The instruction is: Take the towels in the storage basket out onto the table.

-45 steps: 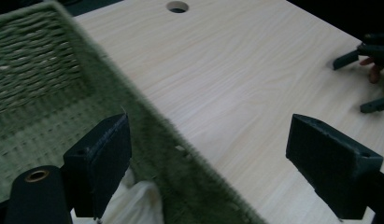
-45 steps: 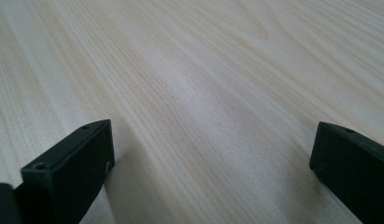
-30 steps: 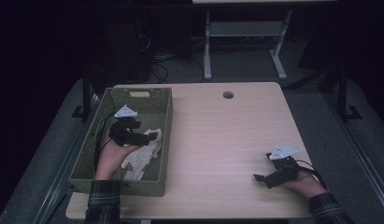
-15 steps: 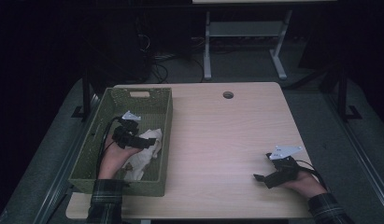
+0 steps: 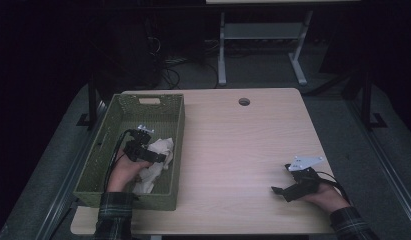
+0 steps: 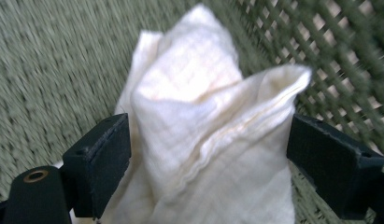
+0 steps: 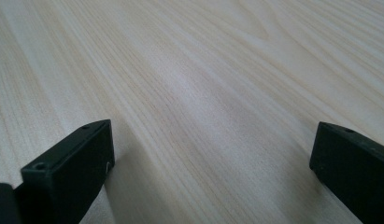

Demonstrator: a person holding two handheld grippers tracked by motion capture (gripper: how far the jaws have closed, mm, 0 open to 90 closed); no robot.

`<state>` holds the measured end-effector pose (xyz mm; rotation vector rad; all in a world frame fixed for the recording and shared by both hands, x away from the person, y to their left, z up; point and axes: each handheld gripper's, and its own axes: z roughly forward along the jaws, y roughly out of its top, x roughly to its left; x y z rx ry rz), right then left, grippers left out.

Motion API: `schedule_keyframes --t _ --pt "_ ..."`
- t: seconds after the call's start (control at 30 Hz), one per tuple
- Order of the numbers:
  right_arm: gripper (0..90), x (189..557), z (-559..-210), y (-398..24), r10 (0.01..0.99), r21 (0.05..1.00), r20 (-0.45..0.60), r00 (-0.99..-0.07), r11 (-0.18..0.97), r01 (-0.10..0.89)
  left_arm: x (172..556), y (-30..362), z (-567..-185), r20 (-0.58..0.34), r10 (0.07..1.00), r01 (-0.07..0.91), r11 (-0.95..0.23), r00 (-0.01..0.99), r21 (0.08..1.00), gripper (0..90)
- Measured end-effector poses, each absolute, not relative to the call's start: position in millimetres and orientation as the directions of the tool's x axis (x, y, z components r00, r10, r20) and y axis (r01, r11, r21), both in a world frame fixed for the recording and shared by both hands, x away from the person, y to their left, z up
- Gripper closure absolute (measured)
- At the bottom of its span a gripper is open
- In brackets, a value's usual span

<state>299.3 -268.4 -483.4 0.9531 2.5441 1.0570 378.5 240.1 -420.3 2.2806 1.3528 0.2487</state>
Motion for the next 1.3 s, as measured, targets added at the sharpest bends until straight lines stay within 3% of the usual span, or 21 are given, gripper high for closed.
schedule_keyframes --t 0.23,0.37,0.47,0.5,0.6,0.7,1.03,1.3 --pt "0.0 299 -483 -268 0.644 0.698 0.038 -0.764 0.529 0.482 379 237 -426 -0.073 0.867 0.794 -0.414 0.493 0.446 14.0" --pt "0.0 299 -483 -268 0.645 0.698 0.039 -0.763 0.529 0.483 379 235 -430 -0.061 0.861 0.799 -0.440 0.505 0.411 19.5" --pt "0.0 299 -483 -268 0.645 0.698 0.039 -0.763 0.529 0.483 378 236 -429 -0.071 0.864 0.811 -0.436 0.499 0.390 36.7" --pt "0.0 299 -483 -268 0.645 0.698 0.038 -0.763 0.529 0.482 378 237 -428 -0.074 0.866 0.815 -0.433 0.495 0.385 36.7" --pt "0.0 299 -483 -268 0.645 0.698 0.039 -0.763 0.529 0.482 376 239 -422 -0.076 0.868 0.815 -0.425 0.490 0.393 64.8" --pt "0.0 299 -483 -268 0.645 0.698 0.039 -0.763 0.529 0.482 375 241 -418 -0.093 0.871 0.814 -0.407 0.483 0.413 73.7" --pt "0.0 299 -483 -268 0.645 0.698 0.038 -0.764 0.529 0.482 364 256 -391 -0.163 0.852 0.730 -0.310 0.498 0.609 79.8" --pt "0.0 299 -483 -268 0.644 0.698 0.039 -0.764 0.529 0.482 357 265 -375 -0.215 0.825 0.684 -0.255 0.522 0.684 79.7"
